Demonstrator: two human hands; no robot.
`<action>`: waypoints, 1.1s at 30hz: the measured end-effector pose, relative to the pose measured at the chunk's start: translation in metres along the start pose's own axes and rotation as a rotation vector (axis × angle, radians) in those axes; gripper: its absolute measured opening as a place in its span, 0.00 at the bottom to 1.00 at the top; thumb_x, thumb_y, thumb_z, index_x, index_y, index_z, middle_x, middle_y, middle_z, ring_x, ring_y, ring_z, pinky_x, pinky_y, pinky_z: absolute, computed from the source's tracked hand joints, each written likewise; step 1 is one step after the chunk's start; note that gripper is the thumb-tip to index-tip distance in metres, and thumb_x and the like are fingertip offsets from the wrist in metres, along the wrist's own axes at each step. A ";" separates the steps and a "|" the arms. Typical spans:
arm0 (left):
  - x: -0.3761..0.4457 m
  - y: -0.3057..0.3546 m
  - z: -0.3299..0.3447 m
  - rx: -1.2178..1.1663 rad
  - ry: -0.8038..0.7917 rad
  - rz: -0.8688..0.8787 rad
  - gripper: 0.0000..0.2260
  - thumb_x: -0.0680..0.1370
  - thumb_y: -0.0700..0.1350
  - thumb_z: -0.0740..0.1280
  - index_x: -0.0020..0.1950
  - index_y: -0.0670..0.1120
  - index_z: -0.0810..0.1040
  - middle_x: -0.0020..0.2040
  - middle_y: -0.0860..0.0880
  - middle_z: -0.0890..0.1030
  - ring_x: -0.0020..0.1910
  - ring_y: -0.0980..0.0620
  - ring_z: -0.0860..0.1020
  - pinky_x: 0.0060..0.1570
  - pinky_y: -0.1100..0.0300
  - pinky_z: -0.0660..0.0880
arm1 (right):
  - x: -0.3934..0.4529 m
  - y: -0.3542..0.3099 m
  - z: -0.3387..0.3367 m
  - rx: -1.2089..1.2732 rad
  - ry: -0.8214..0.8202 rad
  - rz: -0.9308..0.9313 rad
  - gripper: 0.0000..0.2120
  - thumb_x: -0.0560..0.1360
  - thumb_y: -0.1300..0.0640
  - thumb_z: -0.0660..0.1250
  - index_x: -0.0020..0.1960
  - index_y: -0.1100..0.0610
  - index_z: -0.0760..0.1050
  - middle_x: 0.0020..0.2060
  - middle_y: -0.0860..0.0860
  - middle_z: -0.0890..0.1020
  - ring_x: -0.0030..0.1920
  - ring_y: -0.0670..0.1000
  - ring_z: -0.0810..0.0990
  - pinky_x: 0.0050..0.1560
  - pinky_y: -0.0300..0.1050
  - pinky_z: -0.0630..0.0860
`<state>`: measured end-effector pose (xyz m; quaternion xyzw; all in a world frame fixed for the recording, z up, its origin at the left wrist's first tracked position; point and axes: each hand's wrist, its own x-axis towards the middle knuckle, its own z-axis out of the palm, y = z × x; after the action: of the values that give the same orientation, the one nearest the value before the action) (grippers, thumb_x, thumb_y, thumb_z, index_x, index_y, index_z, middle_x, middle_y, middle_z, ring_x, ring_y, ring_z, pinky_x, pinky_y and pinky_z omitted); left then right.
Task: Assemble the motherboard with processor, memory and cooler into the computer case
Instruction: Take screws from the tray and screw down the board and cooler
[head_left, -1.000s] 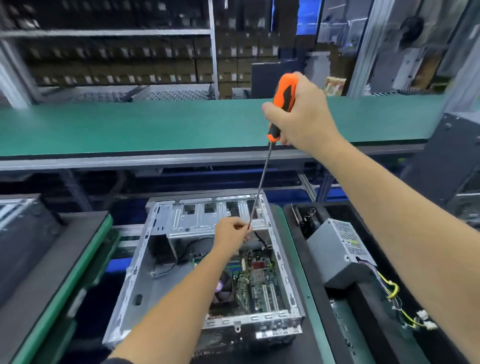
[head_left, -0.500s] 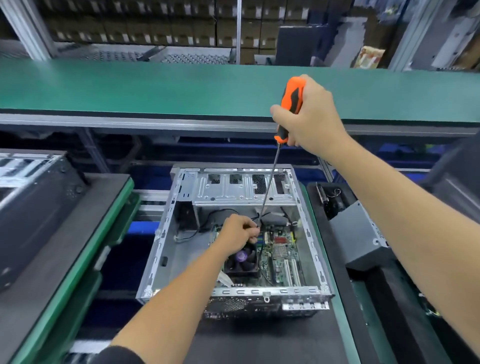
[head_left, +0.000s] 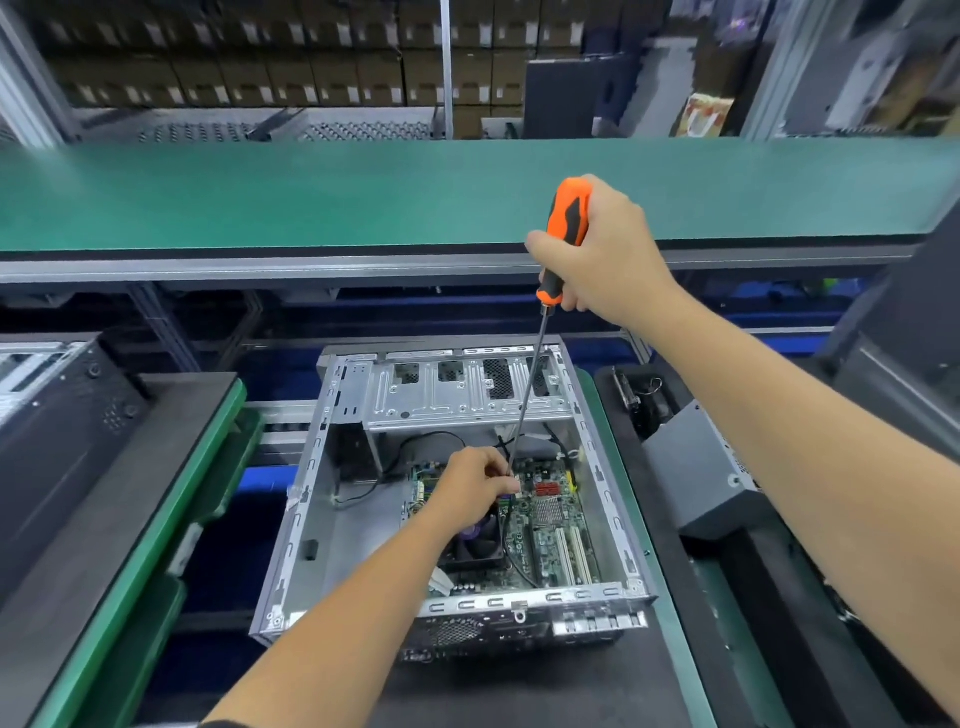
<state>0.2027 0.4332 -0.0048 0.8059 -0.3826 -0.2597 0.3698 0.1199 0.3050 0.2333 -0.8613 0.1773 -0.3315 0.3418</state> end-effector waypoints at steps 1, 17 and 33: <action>0.000 0.000 0.000 0.006 0.001 0.002 0.11 0.73 0.43 0.72 0.35 0.51 0.73 0.39 0.51 0.79 0.35 0.56 0.73 0.40 0.63 0.70 | 0.001 0.000 -0.001 0.002 0.000 0.005 0.11 0.76 0.57 0.67 0.43 0.57 0.64 0.37 0.64 0.78 0.22 0.46 0.76 0.22 0.36 0.71; 0.000 -0.004 0.001 -0.003 -0.029 0.020 0.10 0.75 0.38 0.69 0.36 0.48 0.76 0.37 0.55 0.78 0.36 0.60 0.74 0.38 0.71 0.67 | -0.004 0.002 0.004 0.007 -0.042 0.001 0.10 0.75 0.58 0.67 0.43 0.58 0.65 0.33 0.63 0.79 0.22 0.52 0.77 0.22 0.39 0.71; -0.012 0.009 0.003 0.141 -0.283 0.271 0.06 0.69 0.44 0.76 0.37 0.51 0.80 0.39 0.53 0.82 0.39 0.58 0.79 0.44 0.64 0.77 | -0.003 0.011 -0.008 -0.010 -0.268 0.009 0.11 0.76 0.56 0.68 0.41 0.57 0.66 0.28 0.55 0.82 0.24 0.52 0.80 0.24 0.38 0.73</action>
<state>0.1906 0.4377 0.0021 0.7262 -0.5530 -0.2909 0.2867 0.1108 0.2950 0.2286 -0.8987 0.1355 -0.2112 0.3596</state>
